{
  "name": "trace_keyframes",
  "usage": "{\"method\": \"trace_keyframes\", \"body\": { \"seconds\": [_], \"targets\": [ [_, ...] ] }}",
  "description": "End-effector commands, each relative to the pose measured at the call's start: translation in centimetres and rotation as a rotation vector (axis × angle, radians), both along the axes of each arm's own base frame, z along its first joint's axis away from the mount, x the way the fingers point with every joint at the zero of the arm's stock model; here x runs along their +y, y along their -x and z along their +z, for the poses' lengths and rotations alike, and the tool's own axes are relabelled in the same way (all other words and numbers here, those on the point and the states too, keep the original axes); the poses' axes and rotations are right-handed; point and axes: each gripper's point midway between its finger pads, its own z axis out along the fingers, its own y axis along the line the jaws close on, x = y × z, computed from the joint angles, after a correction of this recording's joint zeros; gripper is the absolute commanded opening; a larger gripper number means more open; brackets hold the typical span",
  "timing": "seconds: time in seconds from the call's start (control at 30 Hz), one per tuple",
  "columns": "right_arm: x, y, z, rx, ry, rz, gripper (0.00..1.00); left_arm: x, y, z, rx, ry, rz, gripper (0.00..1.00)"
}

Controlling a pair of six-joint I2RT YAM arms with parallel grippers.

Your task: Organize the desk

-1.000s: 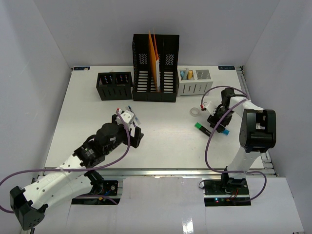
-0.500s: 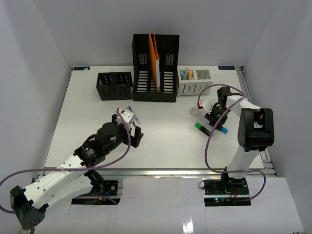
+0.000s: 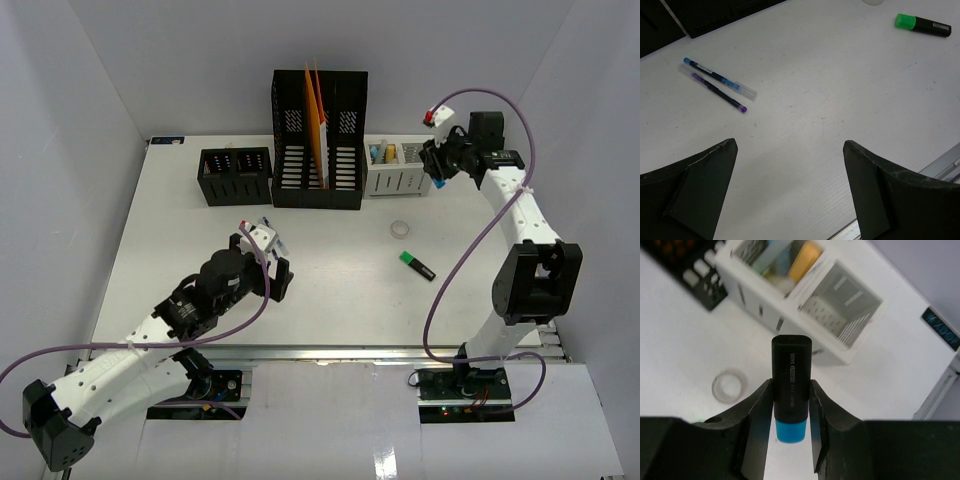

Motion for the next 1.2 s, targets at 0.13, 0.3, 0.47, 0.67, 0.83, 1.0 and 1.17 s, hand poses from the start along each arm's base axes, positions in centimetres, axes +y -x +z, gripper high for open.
{"method": "trace_keyframes", "body": {
  "seconds": [0.13, 0.3, 0.47, 0.67, 0.83, 1.0, 1.17],
  "targets": [
    [1.4, -5.2, 9.5, -0.474, -0.431, -0.202, 0.08, -0.3, -0.5, 0.2, -0.009, -0.005, -0.007, 0.98],
    [2.2, -7.2, 9.2, -0.546, -0.507, -0.167, 0.08, -0.3, -0.6, -0.2, 0.000, -0.018, -0.003, 0.98],
    [2.1, -8.6, 9.5, -0.627, -0.521, -0.163, 0.08, -0.4, -0.6, -0.7, 0.010, -0.029, -0.004, 0.98],
    [1.5, -10.1, 6.0, -0.597, -0.463, -0.194, 0.15, -0.7, -0.6, -0.8, 0.018, -0.024, -0.017, 0.98],
    [1.8, -10.2, 3.1, -0.532, -0.467, -0.190, 0.28, -1.4, 0.0, 0.6, -0.015, 0.041, -0.062, 0.98],
    [2.3, -10.1, 2.7, -0.517, -0.473, -0.162, 0.47, -2.3, 0.7, 1.7, -0.024, 0.104, -0.110, 0.98],
    [2.5, -9.8, 3.4, -0.523, -0.479, -0.150, 0.58, -3.4, 1.1, 2.0, -0.004, 0.161, -0.151, 0.98]
  ]
}}
